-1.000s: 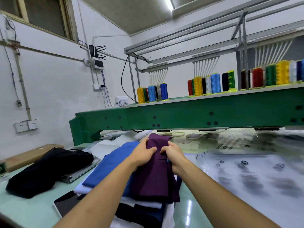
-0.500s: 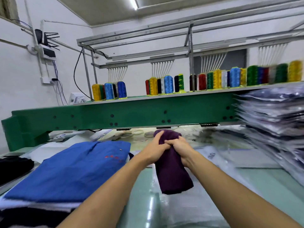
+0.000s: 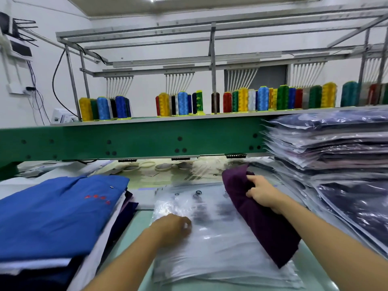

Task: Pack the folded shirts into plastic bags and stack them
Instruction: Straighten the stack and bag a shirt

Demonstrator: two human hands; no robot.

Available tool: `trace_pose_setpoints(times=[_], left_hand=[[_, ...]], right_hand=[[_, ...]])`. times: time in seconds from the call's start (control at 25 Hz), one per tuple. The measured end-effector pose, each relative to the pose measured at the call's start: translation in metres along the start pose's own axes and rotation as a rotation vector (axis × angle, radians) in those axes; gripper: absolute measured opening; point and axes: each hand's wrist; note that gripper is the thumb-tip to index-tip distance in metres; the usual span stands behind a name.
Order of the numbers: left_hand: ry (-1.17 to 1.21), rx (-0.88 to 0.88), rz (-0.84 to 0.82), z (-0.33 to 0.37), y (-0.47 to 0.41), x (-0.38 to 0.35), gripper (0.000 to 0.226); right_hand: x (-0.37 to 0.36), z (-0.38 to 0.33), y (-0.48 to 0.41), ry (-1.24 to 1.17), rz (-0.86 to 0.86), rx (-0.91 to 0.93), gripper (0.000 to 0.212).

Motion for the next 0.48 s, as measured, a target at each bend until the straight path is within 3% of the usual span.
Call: trace_pose_setpoints(times=[0.16, 0.36, 0.48], left_hand=[[-0.022, 0.062, -0.164, -0.007, 0.006, 0.013, 0.072], [-0.18, 0.065, 0.041, -0.009, 0.011, 0.01, 0.039], [-0.167, 0.035, 0.098, -0.013, 0.01, 0.007, 0.035]], right_hand=[[0.007, 0.01, 0.008, 0.047, -0.018, 0.025, 0.062], [0.005, 0.016, 0.013, 0.062, -0.046, 0.057, 0.066], [0.009, 0.017, 0.012, 0.072, -0.034, 0.078, 0.065]])
Point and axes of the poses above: each hand's wrist, its own y-axis away from the middle knuckle, its own x-axis out of the back of the hand, z = x × y, and after that the axes turned 2 degrees about x, right-handed
